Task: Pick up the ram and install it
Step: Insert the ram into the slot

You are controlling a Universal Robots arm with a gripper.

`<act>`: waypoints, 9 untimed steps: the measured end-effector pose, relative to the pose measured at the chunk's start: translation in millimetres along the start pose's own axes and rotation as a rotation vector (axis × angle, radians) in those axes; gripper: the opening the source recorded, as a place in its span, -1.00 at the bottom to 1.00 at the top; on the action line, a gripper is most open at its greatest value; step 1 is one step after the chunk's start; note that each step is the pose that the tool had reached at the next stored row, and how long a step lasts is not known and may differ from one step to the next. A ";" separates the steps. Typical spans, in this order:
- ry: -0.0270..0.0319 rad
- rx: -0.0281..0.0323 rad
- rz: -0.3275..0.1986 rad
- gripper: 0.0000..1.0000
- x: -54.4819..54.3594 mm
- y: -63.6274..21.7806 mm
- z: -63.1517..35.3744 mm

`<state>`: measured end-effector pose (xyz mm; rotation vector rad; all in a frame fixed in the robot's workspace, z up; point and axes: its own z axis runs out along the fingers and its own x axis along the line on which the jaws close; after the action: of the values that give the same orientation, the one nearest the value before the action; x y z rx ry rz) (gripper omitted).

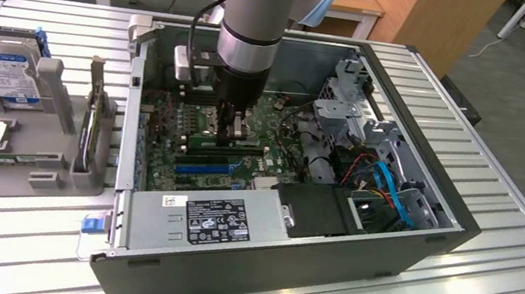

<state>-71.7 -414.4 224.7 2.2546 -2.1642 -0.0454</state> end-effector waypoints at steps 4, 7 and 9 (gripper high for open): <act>0.0002 -0.0001 0.000 -0.73 -2.0 -0.1 0.0; 0.0002 -0.0001 0.000 -0.73 -2.0 -0.1 0.0; -0.0001 0.0001 0.000 -0.73 -2.1 -0.1 1.1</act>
<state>-71.7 -412.3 223.7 2.2547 -2.1643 -0.0455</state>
